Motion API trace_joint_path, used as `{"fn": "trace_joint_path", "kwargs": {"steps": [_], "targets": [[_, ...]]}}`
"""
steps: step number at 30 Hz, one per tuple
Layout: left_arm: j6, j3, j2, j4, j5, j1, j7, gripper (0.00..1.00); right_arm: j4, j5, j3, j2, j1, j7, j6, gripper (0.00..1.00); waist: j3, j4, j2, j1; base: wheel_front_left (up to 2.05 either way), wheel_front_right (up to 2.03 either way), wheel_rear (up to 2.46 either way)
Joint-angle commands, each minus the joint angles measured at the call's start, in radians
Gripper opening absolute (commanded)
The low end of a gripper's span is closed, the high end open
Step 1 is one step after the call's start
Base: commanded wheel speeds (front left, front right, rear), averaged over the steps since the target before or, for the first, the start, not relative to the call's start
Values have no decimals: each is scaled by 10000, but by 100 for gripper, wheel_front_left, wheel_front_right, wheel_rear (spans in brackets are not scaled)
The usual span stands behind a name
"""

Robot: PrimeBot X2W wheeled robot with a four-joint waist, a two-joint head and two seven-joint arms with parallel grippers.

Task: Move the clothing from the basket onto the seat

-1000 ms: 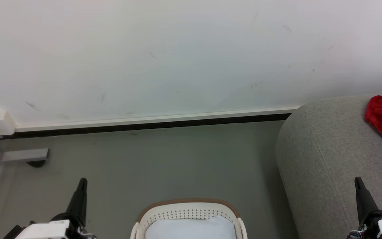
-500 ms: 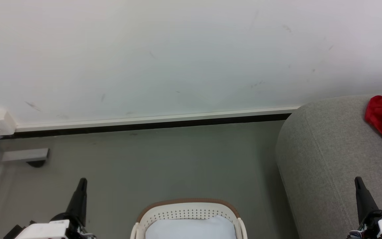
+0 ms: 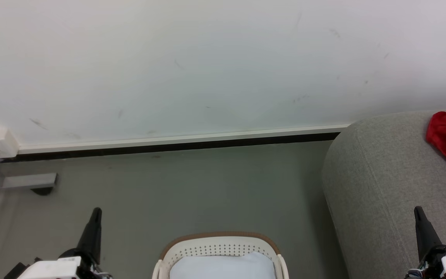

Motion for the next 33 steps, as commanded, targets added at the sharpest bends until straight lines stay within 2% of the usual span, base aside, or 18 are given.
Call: {"fn": "trace_joint_path", "kwargs": {"steps": [1,33], "targets": [[-46,23,73,-34,-134,-89,42,0,-55,6,-39,-74,-128,32,-21,0,0,0,-1,0,0,0,0],[-46,21,73,-34,-136,-88,41,0,-53,7,-38,-74,-127,31,-21,0,0,0,-1,0,0,0,0]]}}
